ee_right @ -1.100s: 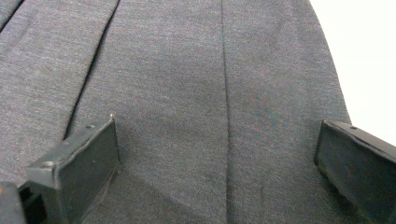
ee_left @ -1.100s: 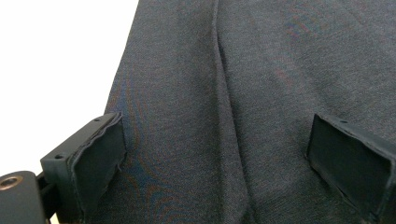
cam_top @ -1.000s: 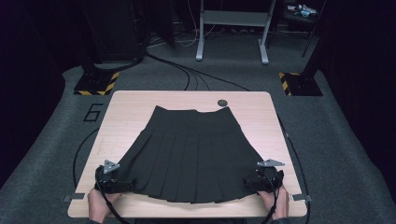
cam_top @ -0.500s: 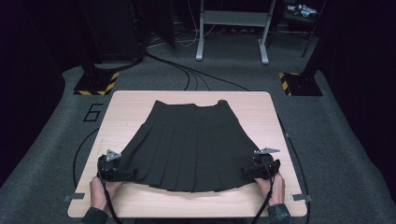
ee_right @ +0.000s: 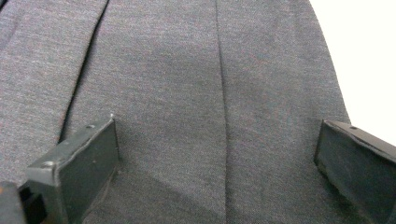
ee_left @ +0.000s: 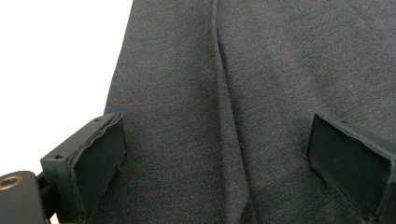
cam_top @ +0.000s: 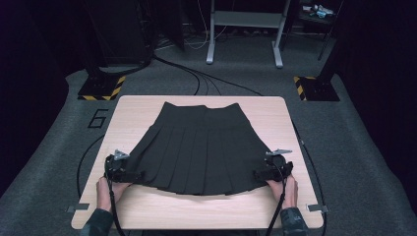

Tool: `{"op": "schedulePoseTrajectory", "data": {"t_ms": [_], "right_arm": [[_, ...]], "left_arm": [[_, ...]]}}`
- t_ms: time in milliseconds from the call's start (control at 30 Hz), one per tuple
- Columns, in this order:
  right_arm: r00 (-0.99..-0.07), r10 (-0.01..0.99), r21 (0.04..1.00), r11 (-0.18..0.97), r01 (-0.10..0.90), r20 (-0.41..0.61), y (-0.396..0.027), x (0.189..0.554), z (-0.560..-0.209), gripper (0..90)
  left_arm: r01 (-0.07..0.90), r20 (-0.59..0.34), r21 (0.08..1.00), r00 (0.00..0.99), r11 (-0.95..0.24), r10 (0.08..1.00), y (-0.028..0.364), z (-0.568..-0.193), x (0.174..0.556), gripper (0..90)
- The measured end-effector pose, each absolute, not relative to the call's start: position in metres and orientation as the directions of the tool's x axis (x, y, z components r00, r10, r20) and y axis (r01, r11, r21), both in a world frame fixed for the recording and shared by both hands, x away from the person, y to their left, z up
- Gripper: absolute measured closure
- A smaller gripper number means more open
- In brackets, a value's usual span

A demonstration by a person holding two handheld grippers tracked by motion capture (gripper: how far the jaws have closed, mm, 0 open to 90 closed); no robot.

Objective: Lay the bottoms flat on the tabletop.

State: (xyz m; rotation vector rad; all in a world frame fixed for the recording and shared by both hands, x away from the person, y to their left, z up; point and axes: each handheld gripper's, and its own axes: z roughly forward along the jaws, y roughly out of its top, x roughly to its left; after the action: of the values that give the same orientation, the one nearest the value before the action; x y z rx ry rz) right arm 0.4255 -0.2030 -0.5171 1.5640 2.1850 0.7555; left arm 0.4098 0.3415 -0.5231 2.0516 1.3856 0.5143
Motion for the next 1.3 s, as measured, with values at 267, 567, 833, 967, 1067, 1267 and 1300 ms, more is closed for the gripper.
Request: {"op": "schedulePoseTrajectory", "data": {"t_ms": [267, 567, 833, 967, 1067, 1267, 1300], "right_arm": [[-0.351, 0.936, 0.639, 0.248, 0.728, 0.037, -0.207, 0.42, -0.495, 0.0], [-0.378, 0.925, 0.738, 0.233, 0.633, 0.032, -0.211, 0.395, -0.441, 0.0], [-0.373, 0.928, 0.774, 0.23, 0.59, 0.008, -0.228, 0.368, -0.43, 0.0], [-0.342, 0.94, 0.779, 0.202, 0.594, 0.016, -0.241, 0.358, -0.437, 0.2], [-0.319, 0.948, 0.774, 0.185, 0.606, 0.023, -0.251, 0.352, -0.445, 0.3], [-0.273, 0.962, 0.75, 0.164, 0.641, 0.023, -0.27, 0.345, -0.47, 0.6], [-0.265, 0.964, 0.746, 0.159, 0.646, 0.023, -0.273, 0.344, -0.475, 0.7]], "left_arm": [[0.685, -0.041, 0.688, 0.368, -0.241, 0.929, 0.348, -0.499, 0.402, 0.5], [0.612, 0.003, 0.751, 0.373, -0.248, 0.928, 0.349, -0.46, 0.382, 0.2], [0.582, 0.025, 0.773, 0.37, -0.253, 0.929, 0.356, -0.45, 0.358, 0.2], [0.59, 0.015, 0.771, 0.357, -0.238, 0.934, 0.362, -0.459, 0.349, 0.2], [0.604, 0.009, 0.764, 0.34, -0.226, 0.94, 0.368, -0.469, 0.345, 0.2], [0.641, -0.01, 0.743, 0.303, -0.196, 0.953, 0.384, -0.498, 0.339, 0.1], [0.648, -0.015, 0.736, 0.302, -0.194, 0.953, 0.387, -0.503, 0.338, 0.1]]}}
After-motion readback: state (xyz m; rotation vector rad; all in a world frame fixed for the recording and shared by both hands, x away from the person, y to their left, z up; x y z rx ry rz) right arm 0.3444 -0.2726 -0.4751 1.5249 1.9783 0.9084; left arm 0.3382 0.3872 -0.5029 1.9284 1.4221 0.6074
